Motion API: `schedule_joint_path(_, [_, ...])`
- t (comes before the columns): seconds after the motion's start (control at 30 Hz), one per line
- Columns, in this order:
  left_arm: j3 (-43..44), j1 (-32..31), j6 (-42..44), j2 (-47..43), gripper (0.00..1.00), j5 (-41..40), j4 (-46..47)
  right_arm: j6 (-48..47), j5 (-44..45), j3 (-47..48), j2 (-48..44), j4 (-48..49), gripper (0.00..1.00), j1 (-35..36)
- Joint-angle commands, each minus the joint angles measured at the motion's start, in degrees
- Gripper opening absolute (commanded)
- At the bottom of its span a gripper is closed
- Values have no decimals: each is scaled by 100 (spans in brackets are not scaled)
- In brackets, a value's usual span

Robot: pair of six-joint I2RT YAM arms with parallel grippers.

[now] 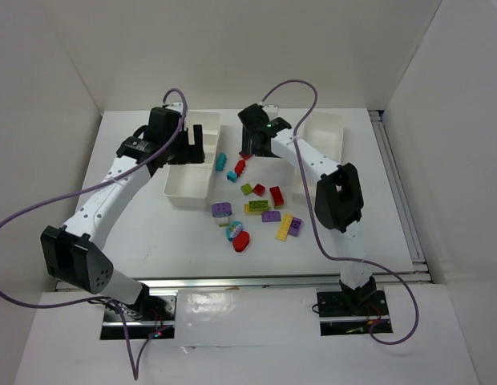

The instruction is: Sort the legos into containers by color

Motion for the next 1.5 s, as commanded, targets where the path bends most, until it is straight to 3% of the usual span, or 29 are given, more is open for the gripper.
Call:
schedule_joint_path(0.0, [-121, 15, -175, -44, 100, 488, 188, 96, 425, 155, 69, -118, 100, 86])
schedule_joint_path(0.27, [-121, 15, -228, -44, 95, 401, 135, 167, 285, -118, -62, 224, 100, 140])
schedule_joint_path(0.43, [-183, 15, -228, -44, 96, 401, 135, 280, 74, -390, -115, 769, 93, 192])
schedule_joint_path(0.7, [-314, 15, -228, -219, 96, 349, 83, 887, -567, 215, 640, 1103, 93, -264])
schedule_joint_path(0.9, [-420, 15, -122, -273, 98, 286, 83, 1202, -673, 1718, 1817, 681, 93, -265])
schedule_joint_path(1.1, [-526, 15, -122, -386, 98, 357, 30, 1318, -726, 1359, 1898, 1489, 93, -265])
schedule_joint_path(1.27, [-631, 15, -122, -387, 98, 418, 30, 1265, -217, 2456, 2626, 779, 85, -159])
schedule_joint_path(1.47, [-631, -37, -70, -440, 98, 225, 30, 1063, 57, 2009, 2548, 919, 82, -107])
